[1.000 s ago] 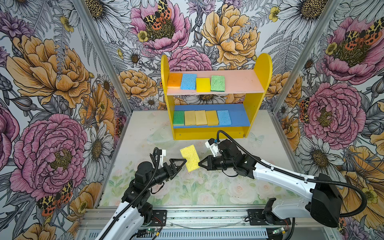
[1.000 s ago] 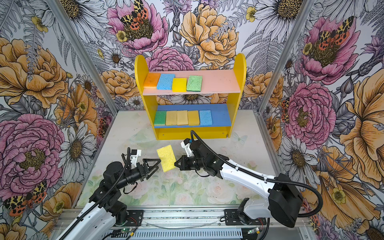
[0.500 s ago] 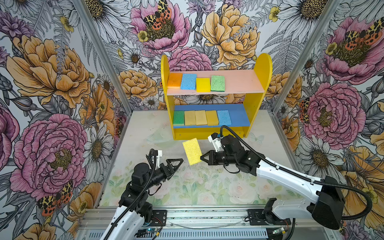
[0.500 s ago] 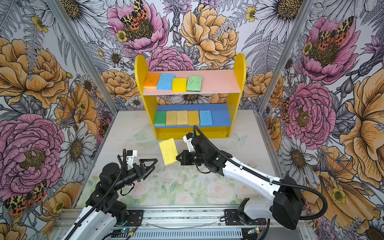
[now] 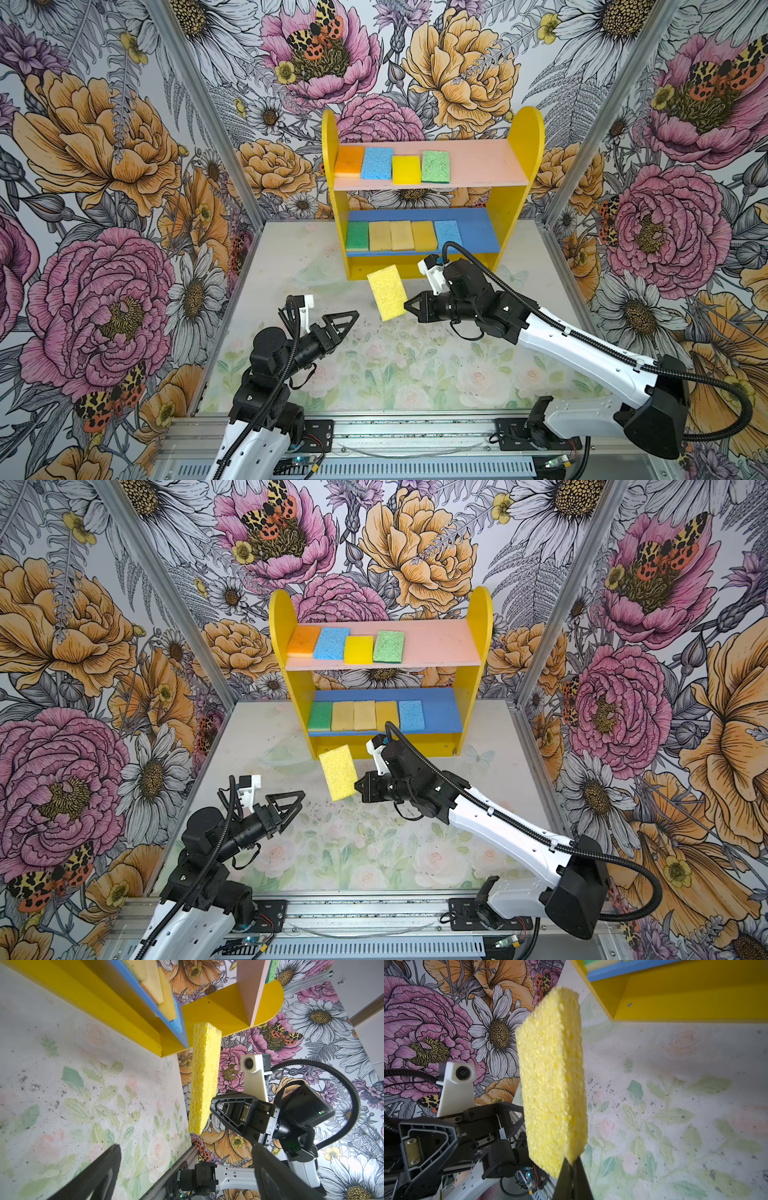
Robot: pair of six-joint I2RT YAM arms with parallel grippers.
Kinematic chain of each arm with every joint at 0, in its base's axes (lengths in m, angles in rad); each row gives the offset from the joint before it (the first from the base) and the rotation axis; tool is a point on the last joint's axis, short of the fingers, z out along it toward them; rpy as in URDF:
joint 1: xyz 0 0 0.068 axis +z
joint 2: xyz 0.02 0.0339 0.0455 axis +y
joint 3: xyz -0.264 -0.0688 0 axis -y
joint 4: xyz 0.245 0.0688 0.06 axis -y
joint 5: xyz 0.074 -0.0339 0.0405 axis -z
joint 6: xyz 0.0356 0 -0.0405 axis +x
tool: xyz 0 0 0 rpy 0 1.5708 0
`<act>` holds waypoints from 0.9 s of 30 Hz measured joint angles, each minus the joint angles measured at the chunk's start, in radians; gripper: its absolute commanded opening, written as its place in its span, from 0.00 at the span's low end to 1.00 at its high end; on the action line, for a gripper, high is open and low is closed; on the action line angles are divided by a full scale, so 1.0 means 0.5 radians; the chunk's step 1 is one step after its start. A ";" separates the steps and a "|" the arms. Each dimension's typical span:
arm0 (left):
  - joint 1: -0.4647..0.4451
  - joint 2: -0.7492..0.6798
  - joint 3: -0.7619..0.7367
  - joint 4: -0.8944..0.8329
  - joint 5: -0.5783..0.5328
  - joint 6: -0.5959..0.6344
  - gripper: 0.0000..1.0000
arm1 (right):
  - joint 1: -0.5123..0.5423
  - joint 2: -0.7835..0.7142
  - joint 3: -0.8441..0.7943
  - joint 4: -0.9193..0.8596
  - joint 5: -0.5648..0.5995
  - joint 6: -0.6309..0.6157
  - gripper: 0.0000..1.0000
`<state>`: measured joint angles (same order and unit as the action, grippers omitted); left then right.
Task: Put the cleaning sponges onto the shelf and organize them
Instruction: 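Carry the yellow sponge up to the pink top shelf with the right gripper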
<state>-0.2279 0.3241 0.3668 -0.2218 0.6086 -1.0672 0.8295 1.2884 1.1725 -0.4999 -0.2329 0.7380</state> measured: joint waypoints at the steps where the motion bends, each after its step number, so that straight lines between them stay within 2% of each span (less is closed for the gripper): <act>1: 0.024 -0.012 0.000 -0.005 0.008 0.002 0.99 | -0.002 -0.003 0.074 -0.051 0.037 -0.031 0.00; 8: 0.152 -0.019 -0.002 -0.030 0.080 0.002 0.99 | -0.106 -0.075 0.545 -0.369 0.246 -0.212 0.00; 15: 0.160 -0.018 -0.004 -0.053 0.110 0.009 0.99 | -0.536 -0.034 1.159 -0.609 0.422 -0.349 0.00; 22: 0.160 -0.018 -0.004 -0.186 0.110 0.094 0.99 | -0.967 0.304 1.868 -0.745 0.396 -0.457 0.00; 27: 0.163 -0.011 -0.004 -0.238 0.111 0.140 0.99 | -1.138 0.629 2.151 -0.848 0.259 -0.472 0.00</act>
<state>-0.1463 0.3187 0.3649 -0.3408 0.6640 -0.9970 0.2604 1.6028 2.2478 -0.9241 -0.1032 0.5018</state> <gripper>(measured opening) 0.987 0.048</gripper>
